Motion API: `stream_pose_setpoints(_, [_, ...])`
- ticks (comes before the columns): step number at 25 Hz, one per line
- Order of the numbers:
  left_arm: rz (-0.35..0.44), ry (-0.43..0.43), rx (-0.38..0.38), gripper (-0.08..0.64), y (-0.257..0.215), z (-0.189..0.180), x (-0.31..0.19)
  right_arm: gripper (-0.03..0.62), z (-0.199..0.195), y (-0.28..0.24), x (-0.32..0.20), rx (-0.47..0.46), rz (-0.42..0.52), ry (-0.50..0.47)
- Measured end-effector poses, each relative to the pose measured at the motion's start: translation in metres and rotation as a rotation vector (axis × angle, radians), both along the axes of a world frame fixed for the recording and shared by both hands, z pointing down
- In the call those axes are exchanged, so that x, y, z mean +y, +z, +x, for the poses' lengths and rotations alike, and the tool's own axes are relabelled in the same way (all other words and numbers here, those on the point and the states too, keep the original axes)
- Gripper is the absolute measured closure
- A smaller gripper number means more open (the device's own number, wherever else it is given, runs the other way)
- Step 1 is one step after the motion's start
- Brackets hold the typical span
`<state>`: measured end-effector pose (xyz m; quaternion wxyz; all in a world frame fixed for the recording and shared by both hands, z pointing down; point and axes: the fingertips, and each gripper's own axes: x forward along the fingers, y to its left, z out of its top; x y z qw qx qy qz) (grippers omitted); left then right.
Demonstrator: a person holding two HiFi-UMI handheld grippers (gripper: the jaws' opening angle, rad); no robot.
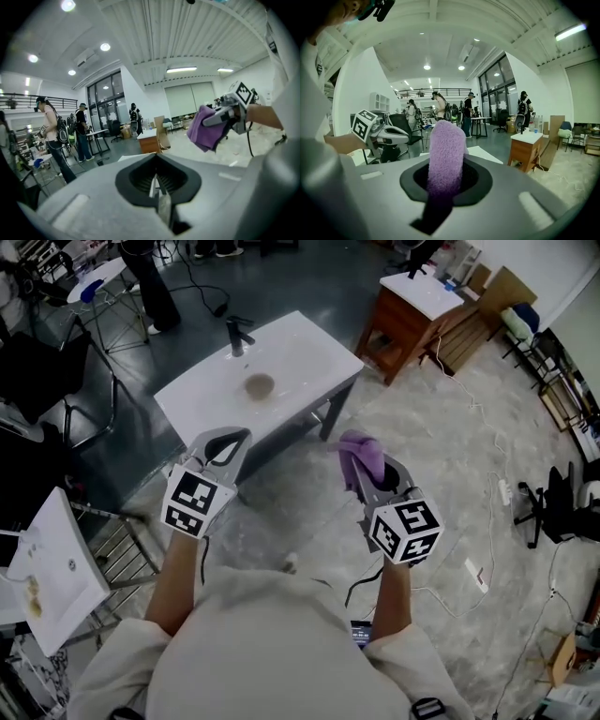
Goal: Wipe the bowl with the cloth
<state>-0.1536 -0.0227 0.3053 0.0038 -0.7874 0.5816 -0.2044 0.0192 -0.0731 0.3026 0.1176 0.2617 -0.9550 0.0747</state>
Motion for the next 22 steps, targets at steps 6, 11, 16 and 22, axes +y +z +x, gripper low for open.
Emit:
stream_pose_setpoints(6, [-0.01,-0.043,0.014,0.558,0.015,0.011,-0.044,0.541,0.007,0.01,-0.054,-0.008,-0.025,-0.013])
stream_pose_setpoints(11, [-0.02,-0.046,0.016,0.558,0.026,0.002,-0.076,0.541,-0.009,0.012,-0.087,-0.025,-0.013,-0.022])
stream_pose_setpoints(16, [-0.033,-0.046,0.013,0.556,0.04,-0.025,-0.12,0.54,-0.034,0.022,-0.125,-0.004,-0.016,-0.03])
stream_pose_setpoints(22, [-0.076,-0.021,0.006,0.542,0.063,-0.06,-0.186,0.54,-0.07,0.026,-0.181,0.003,-0.032,0.003])
